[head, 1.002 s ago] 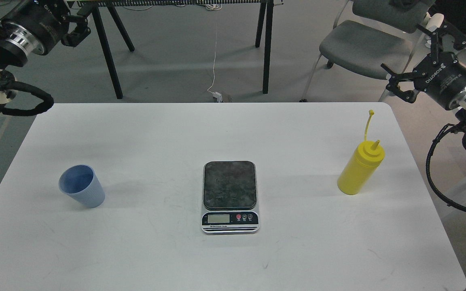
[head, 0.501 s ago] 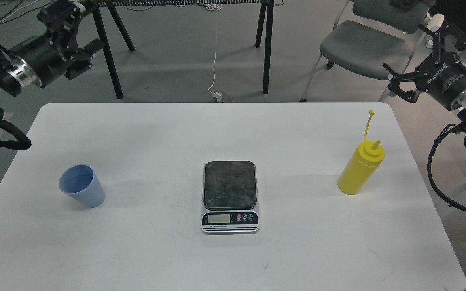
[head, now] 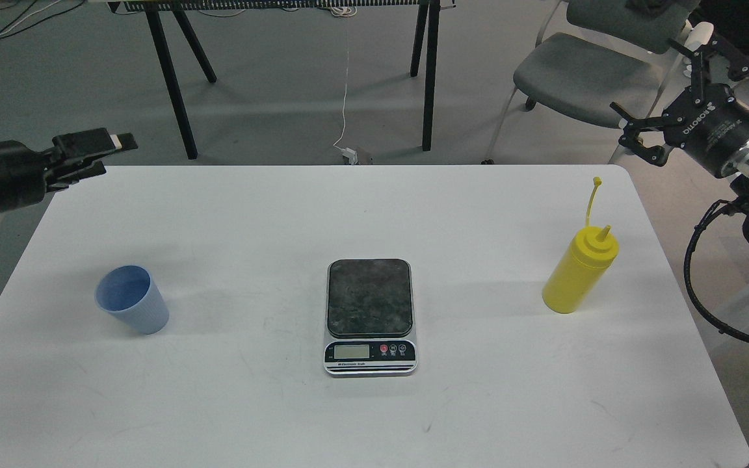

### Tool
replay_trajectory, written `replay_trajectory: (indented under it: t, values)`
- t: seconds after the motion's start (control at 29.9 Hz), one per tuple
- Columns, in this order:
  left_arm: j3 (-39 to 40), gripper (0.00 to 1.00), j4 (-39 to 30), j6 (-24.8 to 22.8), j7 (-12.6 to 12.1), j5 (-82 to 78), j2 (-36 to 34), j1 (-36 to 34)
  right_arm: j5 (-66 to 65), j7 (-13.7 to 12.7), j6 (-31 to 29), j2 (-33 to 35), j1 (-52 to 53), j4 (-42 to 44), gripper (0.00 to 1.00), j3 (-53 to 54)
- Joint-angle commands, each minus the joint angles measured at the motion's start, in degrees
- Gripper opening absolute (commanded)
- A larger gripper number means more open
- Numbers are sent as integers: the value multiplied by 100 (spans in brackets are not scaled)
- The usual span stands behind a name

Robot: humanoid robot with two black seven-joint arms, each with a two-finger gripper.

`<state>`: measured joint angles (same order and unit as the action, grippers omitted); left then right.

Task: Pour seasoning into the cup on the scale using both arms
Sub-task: 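Move the left gripper down toward the light blue cup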

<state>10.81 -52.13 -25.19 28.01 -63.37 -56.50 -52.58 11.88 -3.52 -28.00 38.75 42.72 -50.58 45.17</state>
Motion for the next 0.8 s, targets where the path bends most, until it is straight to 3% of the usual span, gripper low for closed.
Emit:
replay_trajectory:
  t: [0.0, 0.17, 0.4, 0.77]
  values:
    - [35, 94, -8, 14, -1, 8, -19, 72, -1, 0, 0, 1, 0, -13, 100, -8]
    - [-26, 94, 71, 110, -1, -132, 16, 274, -1, 0, 0, 1, -9, -31, 100, -8]
    - [-27, 93, 63, 937, -1, -1002, -28, 872, -1, 0, 0, 53, -44, -75, 100, -8]
    - [-27, 93, 1, 964, -1, -1116, -265, 1346, -1, 0, 0, 53, -62, -101, 100, -26]
